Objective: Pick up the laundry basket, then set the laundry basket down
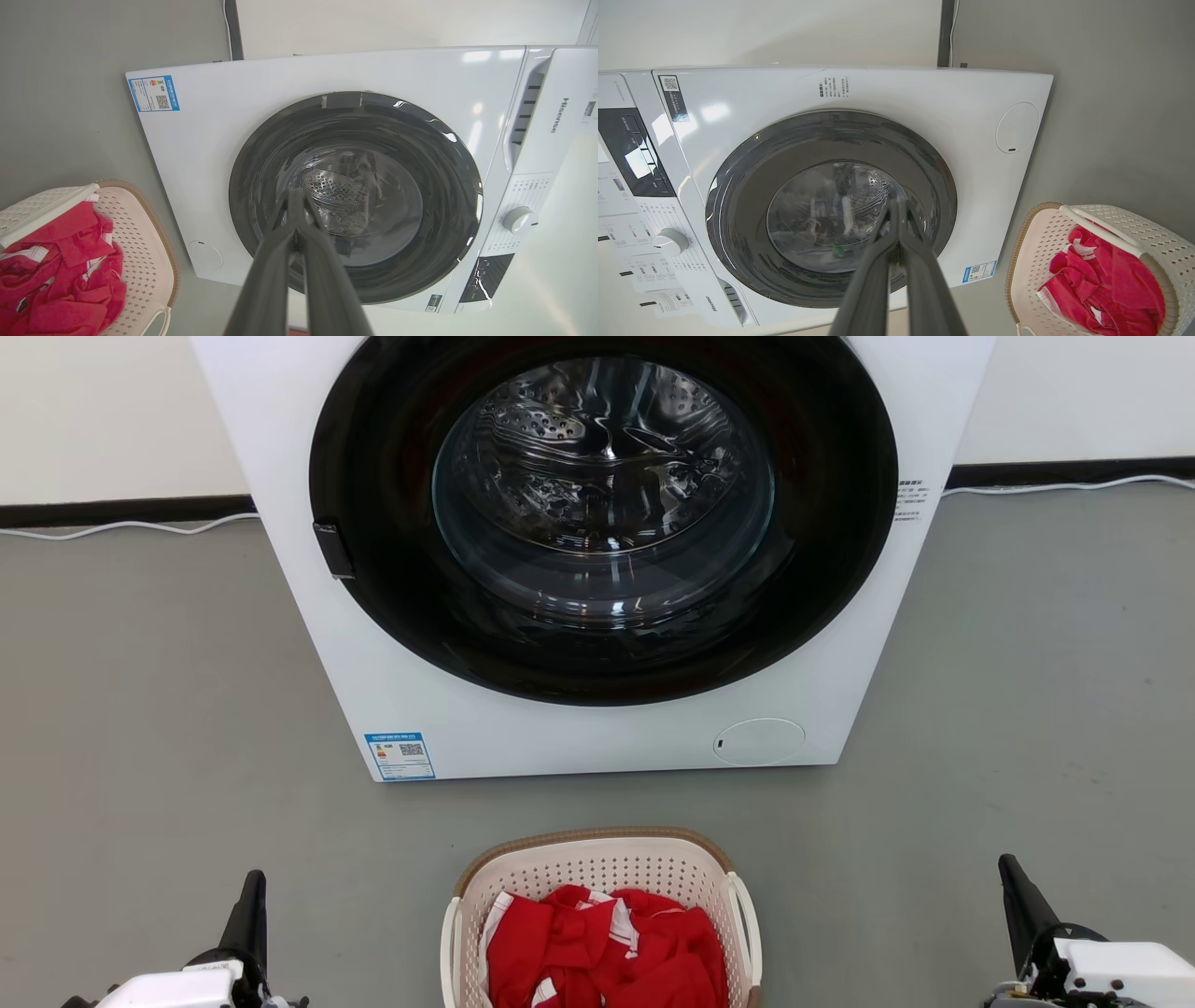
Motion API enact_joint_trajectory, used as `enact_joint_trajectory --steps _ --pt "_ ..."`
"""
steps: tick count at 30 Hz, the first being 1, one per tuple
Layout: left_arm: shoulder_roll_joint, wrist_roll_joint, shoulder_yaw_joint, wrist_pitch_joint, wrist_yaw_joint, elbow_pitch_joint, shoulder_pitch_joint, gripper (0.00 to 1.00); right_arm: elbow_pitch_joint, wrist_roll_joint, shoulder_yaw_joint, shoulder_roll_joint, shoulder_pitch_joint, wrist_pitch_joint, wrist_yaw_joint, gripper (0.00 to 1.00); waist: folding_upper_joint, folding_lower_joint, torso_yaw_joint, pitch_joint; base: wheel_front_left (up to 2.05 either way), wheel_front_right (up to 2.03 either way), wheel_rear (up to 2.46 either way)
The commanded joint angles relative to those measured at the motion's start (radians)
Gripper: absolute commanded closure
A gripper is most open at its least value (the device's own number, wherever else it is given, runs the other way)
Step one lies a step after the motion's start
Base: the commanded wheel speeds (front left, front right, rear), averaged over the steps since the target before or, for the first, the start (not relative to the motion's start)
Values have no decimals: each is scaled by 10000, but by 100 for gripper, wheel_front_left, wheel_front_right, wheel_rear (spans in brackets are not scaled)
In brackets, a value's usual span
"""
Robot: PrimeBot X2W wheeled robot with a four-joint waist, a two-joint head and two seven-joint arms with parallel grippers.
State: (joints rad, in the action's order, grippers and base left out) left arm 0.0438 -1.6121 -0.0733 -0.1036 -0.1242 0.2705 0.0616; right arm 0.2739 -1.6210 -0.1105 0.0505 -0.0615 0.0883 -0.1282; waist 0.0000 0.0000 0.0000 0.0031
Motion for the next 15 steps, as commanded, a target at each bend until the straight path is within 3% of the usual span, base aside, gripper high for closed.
enact_joint_trajectory --steps 1,15 --pt "129 -33 -322 -29 -65 -256 457 100 -303 -47 173 148 -445 84 -25 100 0 0 0 0 0 0 0" --pt "117 -18 -339 -43 -65 -255 458 100 -301 -17 137 122 -448 113 -25 100 0 0 0 0 0 0 0"
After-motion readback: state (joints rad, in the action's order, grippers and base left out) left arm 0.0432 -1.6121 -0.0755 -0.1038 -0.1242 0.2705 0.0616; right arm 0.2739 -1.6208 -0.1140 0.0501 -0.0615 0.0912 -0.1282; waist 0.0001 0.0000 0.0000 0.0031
